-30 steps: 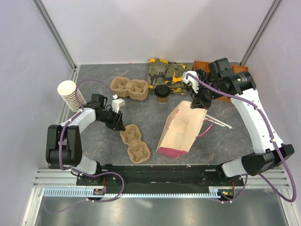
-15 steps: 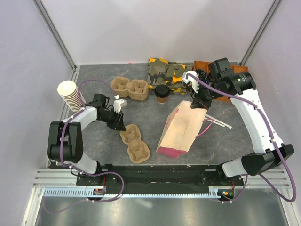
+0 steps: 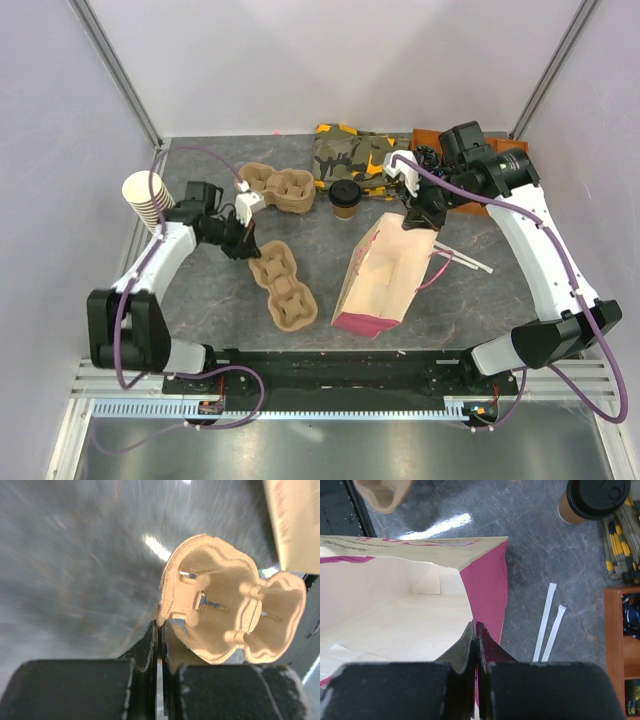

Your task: Pack the takeout coffee

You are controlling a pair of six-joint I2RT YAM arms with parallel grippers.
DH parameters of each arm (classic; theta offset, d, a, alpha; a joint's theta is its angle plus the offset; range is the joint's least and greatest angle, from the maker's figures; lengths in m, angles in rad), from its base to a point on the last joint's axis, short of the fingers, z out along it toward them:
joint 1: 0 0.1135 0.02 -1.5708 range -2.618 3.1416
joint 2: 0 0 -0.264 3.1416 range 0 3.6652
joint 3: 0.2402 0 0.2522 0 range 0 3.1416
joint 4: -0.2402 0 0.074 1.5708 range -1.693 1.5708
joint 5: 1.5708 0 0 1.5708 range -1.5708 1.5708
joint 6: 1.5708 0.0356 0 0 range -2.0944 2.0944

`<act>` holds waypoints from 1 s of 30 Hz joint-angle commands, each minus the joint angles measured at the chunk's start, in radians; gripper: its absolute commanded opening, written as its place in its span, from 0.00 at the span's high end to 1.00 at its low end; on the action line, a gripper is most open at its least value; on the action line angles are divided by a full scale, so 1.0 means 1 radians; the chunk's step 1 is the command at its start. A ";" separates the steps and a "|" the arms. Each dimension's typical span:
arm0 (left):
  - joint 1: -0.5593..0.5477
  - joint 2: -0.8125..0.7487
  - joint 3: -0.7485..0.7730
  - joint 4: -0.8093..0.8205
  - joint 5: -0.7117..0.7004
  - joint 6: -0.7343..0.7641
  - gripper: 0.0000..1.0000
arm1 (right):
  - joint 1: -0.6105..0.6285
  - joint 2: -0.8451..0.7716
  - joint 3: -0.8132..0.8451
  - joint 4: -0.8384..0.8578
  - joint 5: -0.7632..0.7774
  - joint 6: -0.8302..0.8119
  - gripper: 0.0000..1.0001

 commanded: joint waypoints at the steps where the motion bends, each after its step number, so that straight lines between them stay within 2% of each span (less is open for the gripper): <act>1: -0.001 -0.139 0.197 -0.165 0.007 0.147 0.98 | 0.035 0.000 0.042 -0.018 -0.054 -0.063 1.00; 5: -0.001 -0.221 0.392 -0.278 -0.023 0.179 0.98 | 0.069 0.003 0.063 -0.018 -0.052 -0.088 1.00; 9: -0.001 -0.241 0.598 -0.309 -0.103 0.187 0.98 | 0.084 0.014 0.116 -0.014 -0.045 -0.075 1.00; 13: -0.001 -0.230 0.858 -0.309 -0.088 0.178 0.98 | 0.116 0.024 0.140 0.001 0.003 -0.057 1.00; 16: -0.002 -0.210 0.998 -0.302 -0.059 0.184 0.98 | 0.152 0.038 0.143 0.020 0.059 -0.005 1.00; 22: -0.005 -0.215 1.129 -0.220 0.018 0.189 0.97 | 0.222 0.080 0.171 0.023 0.109 0.098 1.00; 30: -0.019 -0.224 1.164 -0.085 0.121 0.155 0.96 | 0.239 0.159 0.249 0.046 0.169 0.201 1.00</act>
